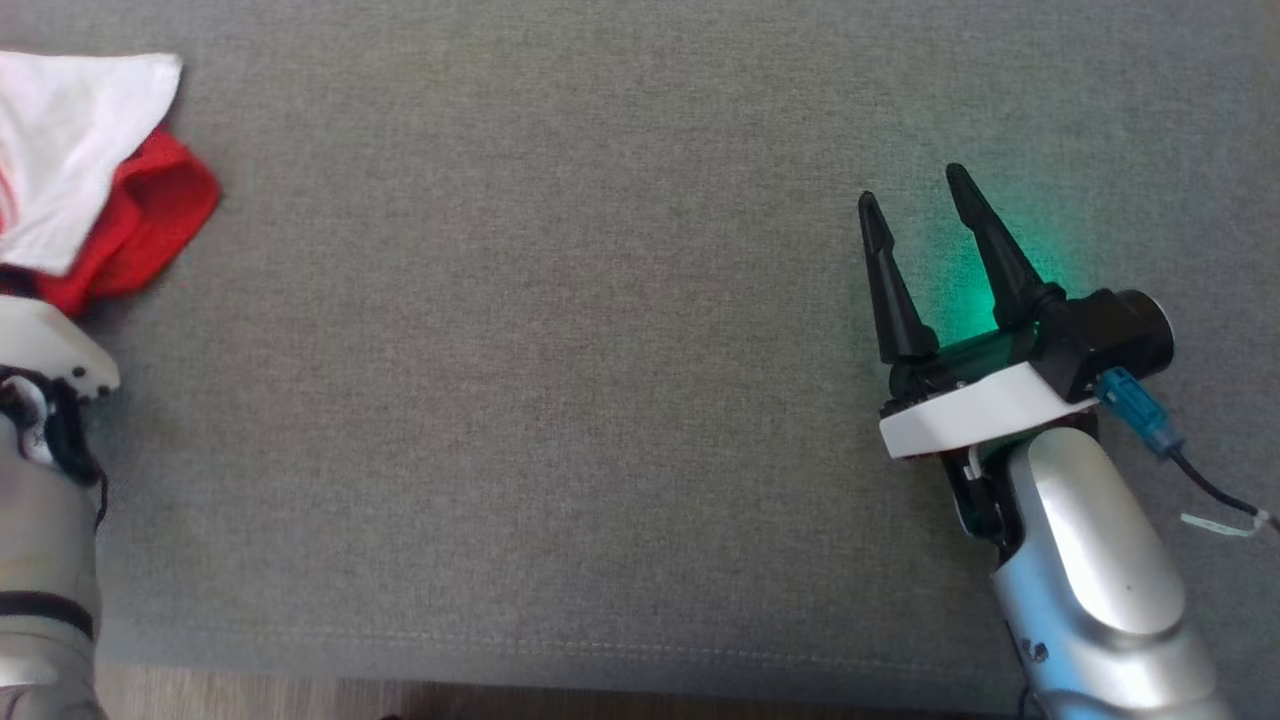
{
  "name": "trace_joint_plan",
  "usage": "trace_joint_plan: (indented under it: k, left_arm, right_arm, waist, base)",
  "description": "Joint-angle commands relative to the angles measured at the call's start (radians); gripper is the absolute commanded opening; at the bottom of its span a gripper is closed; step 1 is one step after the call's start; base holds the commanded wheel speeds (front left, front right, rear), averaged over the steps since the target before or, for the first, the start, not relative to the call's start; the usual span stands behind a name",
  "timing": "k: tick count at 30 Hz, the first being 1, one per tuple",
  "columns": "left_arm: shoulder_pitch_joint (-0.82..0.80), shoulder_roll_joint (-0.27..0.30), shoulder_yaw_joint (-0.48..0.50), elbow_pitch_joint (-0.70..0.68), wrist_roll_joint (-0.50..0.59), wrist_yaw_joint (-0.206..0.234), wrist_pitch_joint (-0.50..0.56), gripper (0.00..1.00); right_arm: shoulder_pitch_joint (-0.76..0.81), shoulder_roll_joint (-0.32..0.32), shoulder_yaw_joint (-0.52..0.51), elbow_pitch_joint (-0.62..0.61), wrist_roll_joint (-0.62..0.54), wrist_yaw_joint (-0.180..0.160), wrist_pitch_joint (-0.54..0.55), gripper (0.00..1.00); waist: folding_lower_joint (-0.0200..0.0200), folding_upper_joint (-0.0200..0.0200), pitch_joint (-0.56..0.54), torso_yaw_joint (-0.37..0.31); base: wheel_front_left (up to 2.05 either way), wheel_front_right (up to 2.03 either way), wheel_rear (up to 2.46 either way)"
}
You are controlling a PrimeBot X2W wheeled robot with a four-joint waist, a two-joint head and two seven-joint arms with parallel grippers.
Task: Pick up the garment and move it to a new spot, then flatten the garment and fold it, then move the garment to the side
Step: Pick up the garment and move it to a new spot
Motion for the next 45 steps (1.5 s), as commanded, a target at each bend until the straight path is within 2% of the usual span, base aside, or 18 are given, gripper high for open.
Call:
trace_joint_plan:
  k: [1,3,6,10,11,16,20,24,28,34,38,45]
  left_arm:
    - [-0.008,0.061,0.0,-0.008,0.02,0.03,-0.015,0.0]
    - [-0.015,0.056,-0.019,-0.027,0.038,0.053,-0.037,0.0]
    - [-0.031,0.05,-0.043,-0.073,0.057,0.056,-0.046,0.0]
    - [-0.035,0.04,-0.066,-0.213,0.075,0.042,-0.048,0.0]
    - [-0.035,0.04,-0.066,-0.213,0.075,0.042,-0.048,0.0]
    - [-0.009,0.006,-0.101,-0.39,0.09,0.006,-0.048,0.0]
    - [0.003,-0.042,-0.151,-0.496,0.108,-0.024,-0.048,0.0]
    - [0.015,-0.114,-0.214,-0.575,0.118,-0.053,-0.048,0.0]
    - [0.025,-0.178,-0.295,-0.605,0.122,-0.092,-0.048,0.0]
    - [0.054,-0.245,-0.425,-0.636,0.084,-0.116,-0.048,0.0]
    - [0.08,-0.253,-0.531,-0.639,0.019,-0.118,-0.048,0.0]
    - [0.071,-0.254,-0.734,-0.65,-0.095,-0.055,-0.048,0.0]
  right_arm:
    - [-0.008,0.006,0.016,-0.036,-0.001,0.005,-0.002,1.0]
    - [-0.005,0.006,0.014,-0.028,0.009,0.005,-0.004,1.0]
    - [-0.001,0.006,0.009,-0.016,0.021,0.005,-0.007,1.0]
    - [0.005,0.006,0.005,0.002,0.043,0.005,-0.011,1.0]
    - [0.005,0.006,0.005,0.002,0.043,0.005,-0.011,1.0]
    - [0.014,0.006,0.007,0.023,0.078,0.005,-0.014,1.0]
    - [0.02,0.006,0.01,0.019,0.104,0.005,-0.014,1.0]
    - [0.032,0.006,0.002,0.013,0.125,0.005,-0.015,1.0]
    - [0.041,0.006,0.005,0.01,0.144,0.005,-0.015,1.0]
    - [0.046,0.006,0.013,0.003,0.173,0.005,-0.015,1.0]
    - [0.048,0.006,0.023,-0.002,0.188,0.005,-0.015,1.0]
    - [0.046,0.006,0.027,-0.009,0.203,0.005,-0.015,1.0]
  waist:
    - [-0.0001,0.0,0.002,-0.005]
    - [-0.0001,0.0,-0.01,-0.006]
    - [-0.0001,0.0,-0.032,-0.006]
    - [-0.0001,0.0,-0.069,-0.01]
    - [-0.0001,0.0,-0.069,-0.01]
    - [-0.0001,0.0,-0.114,-0.034]
    - [-0.0001,0.0,-0.142,-0.072]
    - [-0.0001,0.0,-0.164,-0.117]
    - [-0.0001,0.0,-0.177,-0.176]
    - [-0.0001,0.0,-0.182,-0.264]
    - [-0.0001,0.0,-0.183,-0.316]
    - [-0.0001,0.0,-0.162,-0.367]
  base:
    - [0.0,0.0,0.0]
    - [0.0,0.0,0.0]
    - [0.0,0.0,0.0]
    - [0.0,0.0,0.0]
    - [0.0,0.0,0.0]
    - [0.0,0.0,0.0]
    - [0.0,0.0,0.0]
    - [0.0,0.0,0.0]
    - [0.0,0.0,0.0]
    - [0.0,0.0,0.0]
    - [0.0,0.0,0.0]
    - [0.0,0.0,0.0]
